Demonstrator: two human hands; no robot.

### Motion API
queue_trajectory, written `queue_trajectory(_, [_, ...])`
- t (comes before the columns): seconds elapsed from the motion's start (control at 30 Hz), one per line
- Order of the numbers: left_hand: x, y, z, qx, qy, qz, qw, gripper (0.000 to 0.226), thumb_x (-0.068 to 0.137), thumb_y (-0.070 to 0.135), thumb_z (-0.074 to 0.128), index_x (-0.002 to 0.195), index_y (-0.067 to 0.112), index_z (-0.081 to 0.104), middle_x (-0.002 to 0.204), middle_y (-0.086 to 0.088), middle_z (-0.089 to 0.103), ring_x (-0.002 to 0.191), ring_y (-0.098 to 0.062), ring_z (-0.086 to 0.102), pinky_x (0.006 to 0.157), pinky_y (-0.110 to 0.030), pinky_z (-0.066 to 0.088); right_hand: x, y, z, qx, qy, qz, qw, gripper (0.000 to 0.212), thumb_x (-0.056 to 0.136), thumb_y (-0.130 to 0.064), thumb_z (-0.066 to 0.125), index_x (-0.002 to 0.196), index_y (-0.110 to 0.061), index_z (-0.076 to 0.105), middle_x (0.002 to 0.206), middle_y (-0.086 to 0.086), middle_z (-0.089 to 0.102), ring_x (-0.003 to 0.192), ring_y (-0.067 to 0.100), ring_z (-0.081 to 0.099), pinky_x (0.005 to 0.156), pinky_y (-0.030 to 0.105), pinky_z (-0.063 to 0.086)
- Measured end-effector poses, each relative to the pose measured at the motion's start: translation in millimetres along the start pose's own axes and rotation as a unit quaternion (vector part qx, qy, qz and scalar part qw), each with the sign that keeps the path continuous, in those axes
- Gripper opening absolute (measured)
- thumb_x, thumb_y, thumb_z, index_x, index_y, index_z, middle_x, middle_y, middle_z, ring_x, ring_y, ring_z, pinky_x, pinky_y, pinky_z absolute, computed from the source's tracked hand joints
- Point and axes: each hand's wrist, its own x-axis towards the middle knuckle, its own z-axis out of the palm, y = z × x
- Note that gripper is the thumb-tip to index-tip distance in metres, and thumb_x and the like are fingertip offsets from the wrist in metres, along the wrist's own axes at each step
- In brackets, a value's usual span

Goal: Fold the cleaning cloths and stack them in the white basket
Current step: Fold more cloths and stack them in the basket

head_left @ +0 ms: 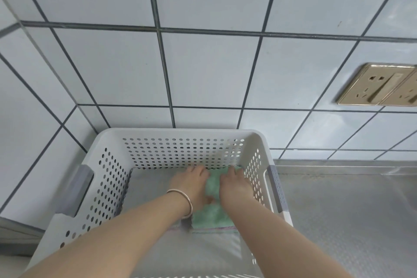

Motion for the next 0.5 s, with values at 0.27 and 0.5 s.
queue_trajectory(0.27, [5.0,-3.7,30.8,0.151,-0.190,0.059,0.968,0.081,0.091,0.060,0.032,0.145,0.026,-0.018,0.150,-0.009,-0.032,0.139,-0.030,-0.025,0.116,-0.043,-0.010,17.7,3.9,22.3,-0.042,-0.099,0.003,0.994,0.065,0.100,-0.022,0.031,0.147,-0.004,-0.010,0.154,0.018,-0.016,0.144,0.030,-0.009,0.114,0.039,0.019])
queue_trajectory(0.5, [13.7,-9.8,31.7,0.108,-0.214,0.056,0.969,0.085,0.087,0.062,0.039,0.144,0.033,-0.018,0.149,-0.013,-0.031,0.140,-0.027,-0.024,0.115,-0.039,-0.010,27.0,2.7,32.3,0.001,-0.117,0.012,0.993,0.078,0.095,-0.018,0.043,0.146,-0.003,-0.014,0.153,0.017,-0.023,0.143,0.031,-0.014,0.115,0.040,0.017])
